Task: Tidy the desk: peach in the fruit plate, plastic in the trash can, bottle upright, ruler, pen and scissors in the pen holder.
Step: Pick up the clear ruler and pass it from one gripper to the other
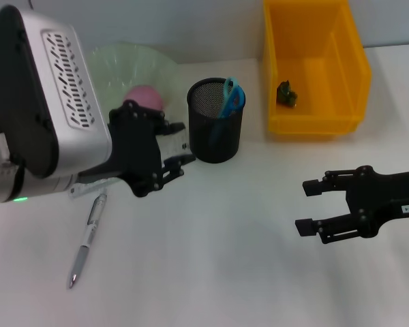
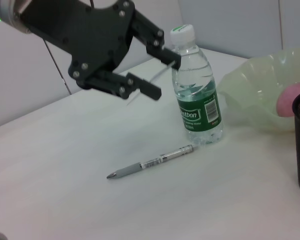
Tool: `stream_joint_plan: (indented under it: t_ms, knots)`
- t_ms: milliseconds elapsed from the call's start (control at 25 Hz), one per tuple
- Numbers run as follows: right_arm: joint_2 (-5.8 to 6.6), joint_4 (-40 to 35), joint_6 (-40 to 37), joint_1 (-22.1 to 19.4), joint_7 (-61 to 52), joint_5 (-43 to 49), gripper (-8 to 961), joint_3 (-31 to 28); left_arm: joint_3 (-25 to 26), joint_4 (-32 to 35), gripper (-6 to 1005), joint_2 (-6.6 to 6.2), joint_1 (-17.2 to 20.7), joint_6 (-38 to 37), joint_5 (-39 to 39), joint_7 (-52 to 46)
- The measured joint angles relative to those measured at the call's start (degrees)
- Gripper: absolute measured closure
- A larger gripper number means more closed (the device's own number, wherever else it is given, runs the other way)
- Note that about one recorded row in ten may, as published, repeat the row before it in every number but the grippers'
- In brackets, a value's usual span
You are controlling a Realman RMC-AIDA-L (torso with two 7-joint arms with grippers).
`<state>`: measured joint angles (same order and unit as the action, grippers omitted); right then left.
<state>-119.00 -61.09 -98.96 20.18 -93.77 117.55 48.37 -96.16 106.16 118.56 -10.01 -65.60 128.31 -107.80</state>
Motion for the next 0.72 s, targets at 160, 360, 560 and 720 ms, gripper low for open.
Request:
stream_joint_plan:
  t_ms: [160,360,560,720]
  knots:
    - [-0.07,0.0,0.0,0.0,0.0,0.0,144,0.0,0.5,0.4,634,0.0,0.5,1.5,-3.2,1.8]
    - [-0.09,0.0,0.0,-0.1,-0.3,0.0,145,0.1,0.5,0.7,633,0.02,0.5,2.3,-7.3,3.4]
    - [-0.09,0.0,0.0,-0.1,-0.3,0.0,145,0.1,0.1,-0.4,633,0.09,0.5,5.5,-12.6,7.4]
    - [-0.09,0.0,0.0,0.0,-0.2,0.0,146,0.1,0.5,-2.4,633,0.03,0.0,8.6,-18.1,10.4]
